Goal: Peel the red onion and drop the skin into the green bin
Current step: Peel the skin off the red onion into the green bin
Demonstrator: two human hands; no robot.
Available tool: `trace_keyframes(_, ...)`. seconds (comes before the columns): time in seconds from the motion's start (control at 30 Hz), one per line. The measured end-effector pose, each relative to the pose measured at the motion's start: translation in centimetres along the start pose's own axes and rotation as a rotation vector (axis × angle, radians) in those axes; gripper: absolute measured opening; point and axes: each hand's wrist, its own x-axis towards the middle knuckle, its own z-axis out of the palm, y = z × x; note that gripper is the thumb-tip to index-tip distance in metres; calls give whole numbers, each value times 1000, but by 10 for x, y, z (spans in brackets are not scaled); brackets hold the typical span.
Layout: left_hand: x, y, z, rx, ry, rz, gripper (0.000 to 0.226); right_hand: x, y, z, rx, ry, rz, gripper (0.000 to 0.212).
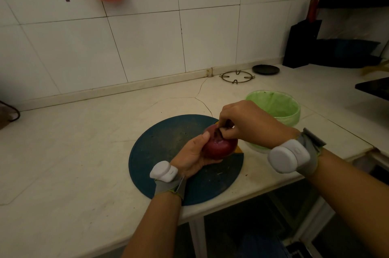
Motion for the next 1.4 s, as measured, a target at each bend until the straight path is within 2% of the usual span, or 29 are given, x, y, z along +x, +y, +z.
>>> trace_keyframes(0.17, 1, 0, -1, -23, -28, -19, 93, 0, 6, 0, 46, 16, 40, 15)
trace_keyframes(0.4, -3, 1, 5, 61, -146, -96, 94, 0, 14, -4, 177, -79, -55, 8)
trace_keyframes(0.57, -5, 2, 5, 56, -198, -71, 92, -4, 21, 5, 436, -8, 61, 9)
trace_keyframes(0.67, -3, 1, 3, 51, -200, -60, 93, -5, 21, 8, 503, 27, 120, 8)
trace_keyframes(1.1, -8, 6, 4, -55, -238, 11, 95, 2, 34, -2, 396, 402, 425, 7)
trace_keyframes(1.3, -6, 7, 1, -146, -243, 81, 94, -3, 46, -8, 350, 427, 523, 11)
trace_keyframes(1.4, -8, 7, 0, -297, -136, 124, 96, -4, 48, -6, 329, 407, 548, 14)
